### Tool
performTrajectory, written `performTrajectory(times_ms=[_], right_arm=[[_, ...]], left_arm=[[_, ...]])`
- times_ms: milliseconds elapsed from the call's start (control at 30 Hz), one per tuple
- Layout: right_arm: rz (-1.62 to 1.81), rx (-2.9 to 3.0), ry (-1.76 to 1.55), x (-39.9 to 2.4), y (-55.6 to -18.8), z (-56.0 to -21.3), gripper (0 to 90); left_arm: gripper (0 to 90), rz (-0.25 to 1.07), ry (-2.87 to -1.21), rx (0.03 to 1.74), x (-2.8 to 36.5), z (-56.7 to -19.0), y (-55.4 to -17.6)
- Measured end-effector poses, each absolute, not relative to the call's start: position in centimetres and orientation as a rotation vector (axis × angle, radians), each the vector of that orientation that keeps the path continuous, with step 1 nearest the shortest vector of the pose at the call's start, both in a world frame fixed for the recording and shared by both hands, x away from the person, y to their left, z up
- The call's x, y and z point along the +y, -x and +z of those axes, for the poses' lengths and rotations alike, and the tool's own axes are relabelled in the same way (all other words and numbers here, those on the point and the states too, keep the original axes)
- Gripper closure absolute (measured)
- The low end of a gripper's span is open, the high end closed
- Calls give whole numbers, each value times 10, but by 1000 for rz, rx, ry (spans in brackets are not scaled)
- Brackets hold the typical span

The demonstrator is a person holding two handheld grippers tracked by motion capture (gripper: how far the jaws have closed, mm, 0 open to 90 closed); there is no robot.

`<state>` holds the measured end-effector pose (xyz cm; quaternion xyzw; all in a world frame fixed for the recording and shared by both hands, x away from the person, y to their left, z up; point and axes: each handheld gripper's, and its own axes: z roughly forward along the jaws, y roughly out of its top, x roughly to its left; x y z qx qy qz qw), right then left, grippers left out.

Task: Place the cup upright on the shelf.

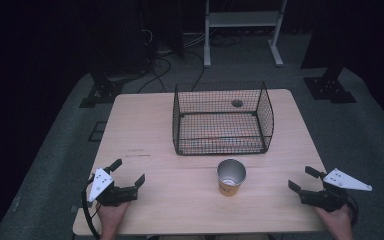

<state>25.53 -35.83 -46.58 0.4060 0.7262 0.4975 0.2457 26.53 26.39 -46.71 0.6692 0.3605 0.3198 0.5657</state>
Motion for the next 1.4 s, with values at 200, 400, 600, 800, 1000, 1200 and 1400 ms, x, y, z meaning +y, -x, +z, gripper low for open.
performTrajectory(times_ms=[200,400,600,800,1000,1200,1400], right_arm=[[1356,1993,-1096,-355,-256,-466,136],[1349,2017,-1071,-347,-256,-464,136],[1355,2021,-1051,-341,-253,-459,136],[1354,2034,-1040,-335,-252,-457,135],[1368,2052,-1023,-328,-253,-456,134],[1371,2071,-999,-321,-253,-454,134],[1372,2097,-971,-314,-253,-452,134]], left_arm=[[8,751,-1575,845,264,-467,-265],[8,747,-1576,838,264,-467,-265],[8,749,-1586,826,262,-467,-264],[8,749,-1588,823,262,-467,-264],[8,749,-1588,824,262,-467,-264],[8,748,-1589,825,262,-467,-264],[9,748,-1588,824,262,-467,-264]])
